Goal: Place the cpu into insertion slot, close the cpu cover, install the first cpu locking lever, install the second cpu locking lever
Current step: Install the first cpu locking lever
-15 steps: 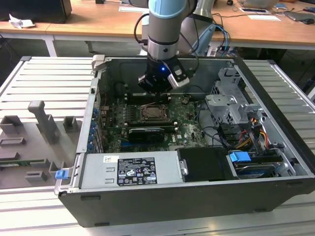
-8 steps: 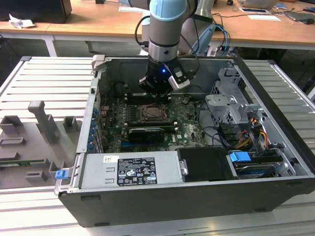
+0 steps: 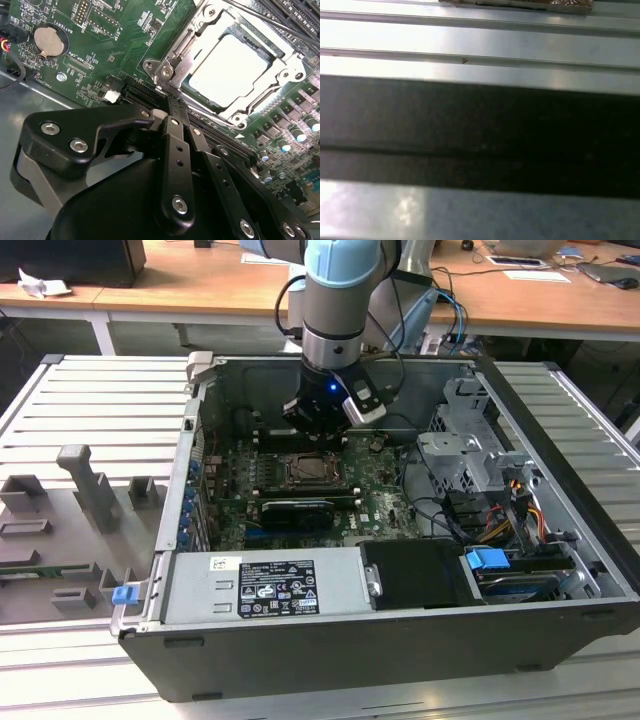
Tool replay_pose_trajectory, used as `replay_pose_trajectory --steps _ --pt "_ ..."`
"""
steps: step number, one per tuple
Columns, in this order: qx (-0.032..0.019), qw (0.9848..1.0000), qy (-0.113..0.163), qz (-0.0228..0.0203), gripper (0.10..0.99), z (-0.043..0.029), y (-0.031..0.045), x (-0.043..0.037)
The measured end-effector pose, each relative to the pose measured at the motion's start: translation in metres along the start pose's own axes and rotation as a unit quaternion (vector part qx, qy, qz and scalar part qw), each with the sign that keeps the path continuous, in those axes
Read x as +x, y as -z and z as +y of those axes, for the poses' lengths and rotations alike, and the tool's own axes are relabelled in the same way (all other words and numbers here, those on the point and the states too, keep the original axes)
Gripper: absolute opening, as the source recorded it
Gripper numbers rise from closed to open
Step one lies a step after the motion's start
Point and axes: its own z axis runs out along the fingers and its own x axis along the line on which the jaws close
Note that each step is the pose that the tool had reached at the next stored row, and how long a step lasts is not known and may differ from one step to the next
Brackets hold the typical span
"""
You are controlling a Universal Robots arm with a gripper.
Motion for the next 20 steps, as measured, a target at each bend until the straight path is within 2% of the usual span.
replay_pose_trajectory --steps 5,12,14,17,20 --pt "0.0026 1.0 0.0 0.0001 0.106 -0.0002 -0.0013 -0.0004" --pt "0.0027 1.0 0.0 0.0 0.106 -0.0003 -0.0028 -0.0008" --pt "0.0026 1.0 0.0 -0.0002 0.106 0.0 -0.0003 -0.0009" --pt "0.0027 1.0 0.0 0.0 0.106 0.0008 0.0079 -0.001" --pt "0.0026 1.0 0.0 0.0 0.106 -0.0007 0.0083 -0.0009"
